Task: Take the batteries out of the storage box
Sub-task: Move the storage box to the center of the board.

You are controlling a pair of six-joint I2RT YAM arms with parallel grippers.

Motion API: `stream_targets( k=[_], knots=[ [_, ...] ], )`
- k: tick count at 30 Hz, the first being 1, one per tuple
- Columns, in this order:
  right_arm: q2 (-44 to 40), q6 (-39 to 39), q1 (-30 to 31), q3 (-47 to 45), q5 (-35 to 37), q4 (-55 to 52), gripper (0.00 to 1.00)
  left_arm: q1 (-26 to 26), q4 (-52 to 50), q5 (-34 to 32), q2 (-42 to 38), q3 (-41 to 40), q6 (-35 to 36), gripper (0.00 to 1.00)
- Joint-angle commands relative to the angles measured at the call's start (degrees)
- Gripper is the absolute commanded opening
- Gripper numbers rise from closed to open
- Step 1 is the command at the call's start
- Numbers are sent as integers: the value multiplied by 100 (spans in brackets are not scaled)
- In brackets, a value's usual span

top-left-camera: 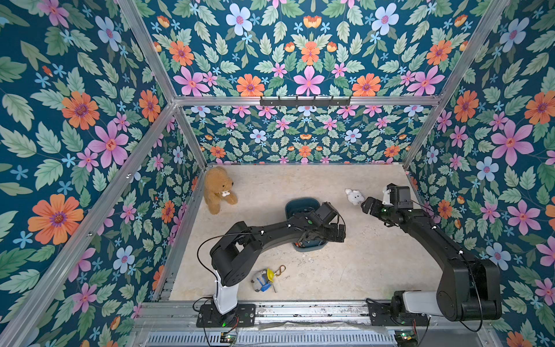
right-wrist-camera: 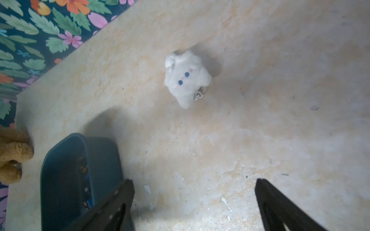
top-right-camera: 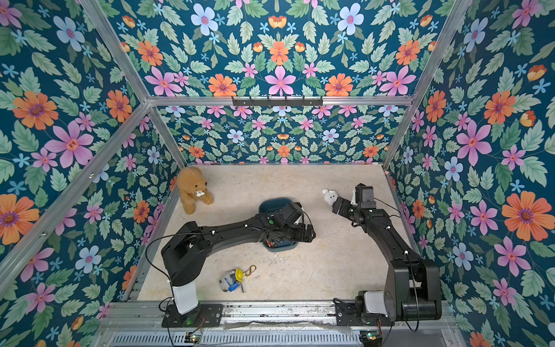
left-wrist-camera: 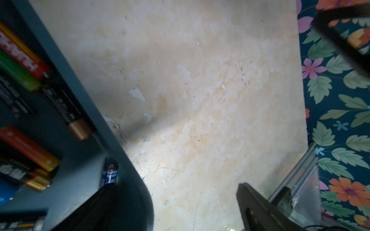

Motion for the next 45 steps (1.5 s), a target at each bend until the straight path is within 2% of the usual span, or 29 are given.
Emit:
stream_targets(
  k=[1,7,12,17,27,34,37,40,42,45],
  knots=[
    [150,-26,355,-14,11,115,99,180,-453,-349,-32,376,205,100],
    [679,163,1222,25,385,98,99,826,-911,-492,-242,539,434,100],
    [1016,255,1564,83,640,76,99,1406,-1117,-567,-546,468,637,100],
    [1195,250,1788,147,658,46,99,1698,-1332,-829,-676,440,768,100],
    [1253,333,2273,94,722,-72,99,1953,-1556,-1223,-760,243,813,100],
    [1224,338,2483,131,416,-186,99,2010,-1615,-1450,-850,168,796,99],
    [1236,313,2665,154,597,-315,99,2020,-1536,-1635,-968,41,757,99],
    [1244,364,2667,61,513,-234,99,2062,-1525,-1482,-974,15,802,99],
    [1196,407,2663,61,734,-306,99,2072,-1584,-1397,-946,19,840,99],
    [1035,621,2667,270,1495,-730,99,2072,-1555,-1431,-1059,-90,835,99]
  ],
)
